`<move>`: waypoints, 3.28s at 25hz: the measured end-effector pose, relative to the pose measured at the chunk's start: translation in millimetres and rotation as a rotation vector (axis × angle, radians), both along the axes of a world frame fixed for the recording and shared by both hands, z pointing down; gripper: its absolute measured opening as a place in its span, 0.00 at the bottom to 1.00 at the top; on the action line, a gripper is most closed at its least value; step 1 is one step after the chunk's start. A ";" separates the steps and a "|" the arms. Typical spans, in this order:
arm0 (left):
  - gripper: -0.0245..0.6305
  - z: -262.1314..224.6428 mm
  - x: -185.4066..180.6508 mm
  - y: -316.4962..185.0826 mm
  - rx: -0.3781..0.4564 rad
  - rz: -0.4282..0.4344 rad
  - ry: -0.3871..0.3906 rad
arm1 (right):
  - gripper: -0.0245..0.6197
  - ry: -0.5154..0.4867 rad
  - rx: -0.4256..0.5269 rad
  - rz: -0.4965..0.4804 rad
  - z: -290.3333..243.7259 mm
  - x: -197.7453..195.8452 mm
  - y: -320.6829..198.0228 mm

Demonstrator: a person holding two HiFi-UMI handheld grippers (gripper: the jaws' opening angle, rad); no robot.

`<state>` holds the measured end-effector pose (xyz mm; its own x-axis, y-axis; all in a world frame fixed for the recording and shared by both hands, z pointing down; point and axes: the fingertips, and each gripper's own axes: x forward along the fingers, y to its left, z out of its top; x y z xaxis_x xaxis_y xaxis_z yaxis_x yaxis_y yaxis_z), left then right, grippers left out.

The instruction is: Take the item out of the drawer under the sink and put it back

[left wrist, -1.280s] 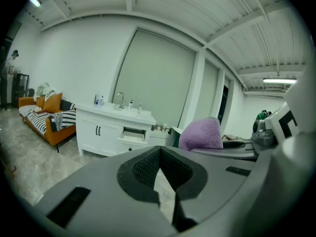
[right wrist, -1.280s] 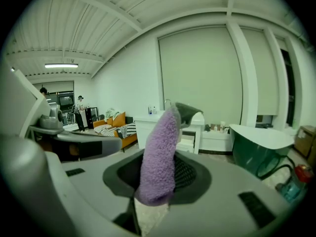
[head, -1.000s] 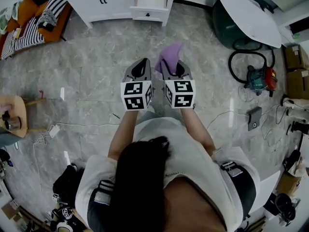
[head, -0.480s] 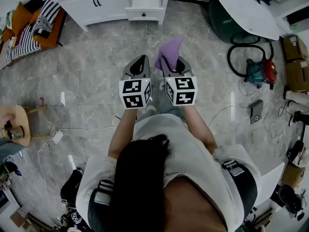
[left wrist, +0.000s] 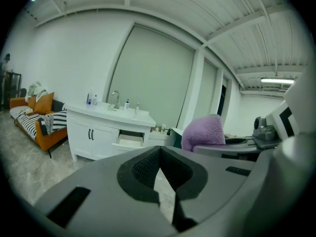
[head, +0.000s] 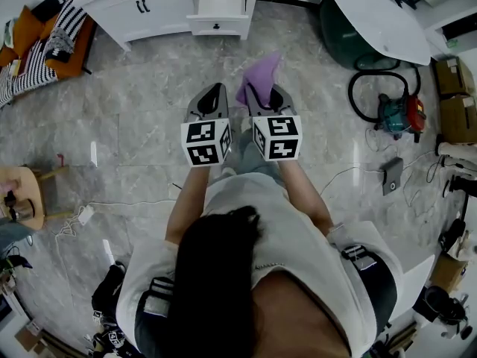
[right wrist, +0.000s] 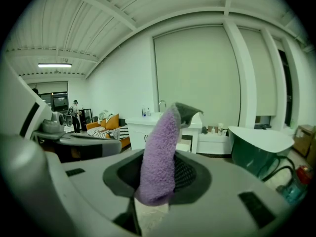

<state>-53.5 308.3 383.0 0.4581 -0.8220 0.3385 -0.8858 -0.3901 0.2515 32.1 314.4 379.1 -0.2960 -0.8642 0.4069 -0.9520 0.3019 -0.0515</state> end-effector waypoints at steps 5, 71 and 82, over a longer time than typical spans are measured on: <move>0.04 0.8 16.6 -35.3 -0.004 -0.010 0.004 | 0.25 0.007 -0.016 -0.010 4.7 16.8 -38.0; 0.04 20.9 62.0 -358.6 -0.033 -0.127 -0.033 | 0.25 0.022 -0.083 -0.108 34.5 67.8 -364.9; 0.04 27.5 23.1 -412.6 -0.062 -0.104 -0.031 | 0.25 0.022 -0.116 -0.090 42.3 27.6 -417.9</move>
<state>-30.4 -104.2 410.5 0.3603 -0.8412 0.4031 -0.9282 -0.2804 0.2445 59.7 -103.5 421.4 -0.3601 -0.7812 0.5100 -0.9226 0.3792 -0.0706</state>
